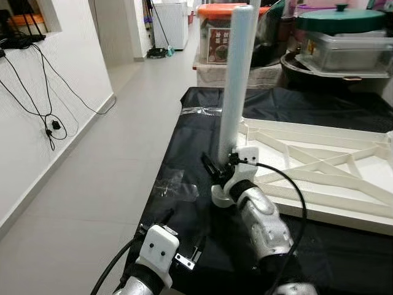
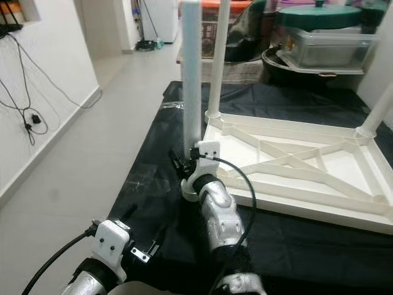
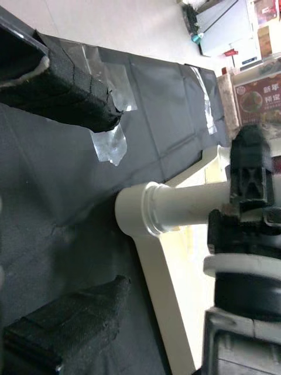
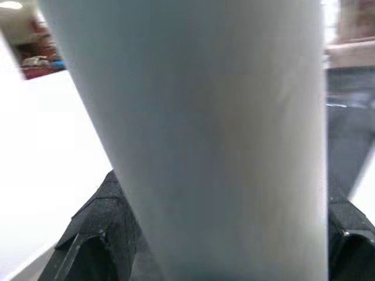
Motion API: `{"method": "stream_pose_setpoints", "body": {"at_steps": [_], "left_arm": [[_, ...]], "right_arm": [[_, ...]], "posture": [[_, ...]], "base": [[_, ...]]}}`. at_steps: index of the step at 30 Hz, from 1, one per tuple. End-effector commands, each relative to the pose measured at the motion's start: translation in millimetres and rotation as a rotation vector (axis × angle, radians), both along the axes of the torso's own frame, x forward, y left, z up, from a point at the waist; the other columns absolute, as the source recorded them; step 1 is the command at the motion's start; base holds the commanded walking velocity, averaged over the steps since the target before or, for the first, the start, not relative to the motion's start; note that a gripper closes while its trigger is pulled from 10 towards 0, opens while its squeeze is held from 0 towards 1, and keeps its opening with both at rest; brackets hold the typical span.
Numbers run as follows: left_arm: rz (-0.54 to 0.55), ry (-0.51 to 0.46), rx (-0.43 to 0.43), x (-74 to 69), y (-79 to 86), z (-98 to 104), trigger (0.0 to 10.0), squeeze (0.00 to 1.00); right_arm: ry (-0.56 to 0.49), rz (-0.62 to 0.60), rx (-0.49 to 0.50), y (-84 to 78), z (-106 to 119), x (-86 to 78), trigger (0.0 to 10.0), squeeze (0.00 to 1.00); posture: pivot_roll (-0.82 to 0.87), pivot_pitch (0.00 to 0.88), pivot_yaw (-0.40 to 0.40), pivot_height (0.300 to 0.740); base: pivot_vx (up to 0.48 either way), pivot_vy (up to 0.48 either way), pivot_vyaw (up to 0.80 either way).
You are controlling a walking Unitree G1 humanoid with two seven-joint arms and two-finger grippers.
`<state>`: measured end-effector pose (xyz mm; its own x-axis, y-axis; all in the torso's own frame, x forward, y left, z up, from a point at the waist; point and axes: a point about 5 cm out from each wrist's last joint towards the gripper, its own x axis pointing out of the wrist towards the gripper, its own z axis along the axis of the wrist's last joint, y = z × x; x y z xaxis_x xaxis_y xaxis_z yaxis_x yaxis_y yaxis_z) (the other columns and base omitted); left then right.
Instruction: Building children table
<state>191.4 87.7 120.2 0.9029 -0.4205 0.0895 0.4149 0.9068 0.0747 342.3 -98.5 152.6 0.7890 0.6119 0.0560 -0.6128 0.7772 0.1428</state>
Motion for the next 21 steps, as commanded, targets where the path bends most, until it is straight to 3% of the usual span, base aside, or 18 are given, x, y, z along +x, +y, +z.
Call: {"method": "stream_pose_setpoints", "body": {"at_steps": [1,2,4,5,6,9,16,17,18,19,21], "left_arm": [[0.004,0.014,0.006,0.0,1.1,-4,10.0,0.00],[0.005,0.013,0.007,0.2,1.0,-4,10.0,0.00],[0.005,0.013,0.007,0.2,1.0,-4,10.0,0.00],[0.007,0.012,0.008,0.3,1.0,-4,10.0,0.00],[0.007,0.012,0.008,0.3,1.0,-4,10.0,0.00],[0.011,0.011,0.008,-0.4,0.9,-3,10.0,0.00],[0.014,0.014,0.005,-1.7,0.0,-3,10.0,0.00],[0.014,0.015,0.004,-2.0,-0.1,-3,10.0,0.00],[0.014,0.015,0.004,-2.0,-0.1,-3,10.0,0.00],[0.014,0.016,0.004,-2.4,-0.2,-3,10.0,0.00],[0.013,0.017,0.004,-2.6,-0.3,-3,10.0,0.00]], "right_arm": [[0.049,0.347,-0.041,12.2,-1,-3.0,10.0,0.00],[0.067,0.455,-0.071,6.9,2,-2.1,10.0,0.00],[0.067,0.455,-0.071,6.9,2,-2.1,10.0,0.00],[0.078,0.564,-0.094,4.3,5,-2.7,10.0,0.00],[0.078,0.564,-0.094,4.3,5,-2.7,10.0,0.00],[0.081,0.804,-0.153,5.7,10,-6.8,10.0,0.00],[0.080,0.944,-0.122,13.5,15,-7.0,10.0,0.00],[0.083,0.989,-0.111,15.5,16,-7.5,8.5,0.00],[0.083,0.989,-0.111,15.5,16,-7.5,8.5,0.00],[0.084,1.026,-0.099,17.3,18,-8.5,0.0,0.00],[0.077,1.050,-0.090,19.0,19,-9.7,0.0,0.00]], "posture": [[-0.02,0.005,0.004,0.740],[-0.02,0.005,0.004,0.740],[-0.02,0.005,0.004,0.740],[-0.02,0.005,0.004,0.740],[-0.02,0.005,0.004,0.740],[0.00,0.009,-0.007,0.740],[0.01,0.006,-0.010,0.740],[0.01,0.006,-0.010,0.740],[0.01,0.006,-0.010,0.740],[0.01,0.005,-0.009,0.740],[0.01,0.005,-0.009,0.740]], "base": [[0.000,0.000,0.00],[0.000,0.000,0.00],[0.000,0.000,0.00],[0.000,0.000,0.00],[0.000,0.000,0.00],[0.000,0.000,0.00],[0.000,0.000,0.00],[0.000,0.000,0.00],[0.000,0.000,0.00],[0.000,0.000,0.00],[0.000,0.000,0.00]]}}
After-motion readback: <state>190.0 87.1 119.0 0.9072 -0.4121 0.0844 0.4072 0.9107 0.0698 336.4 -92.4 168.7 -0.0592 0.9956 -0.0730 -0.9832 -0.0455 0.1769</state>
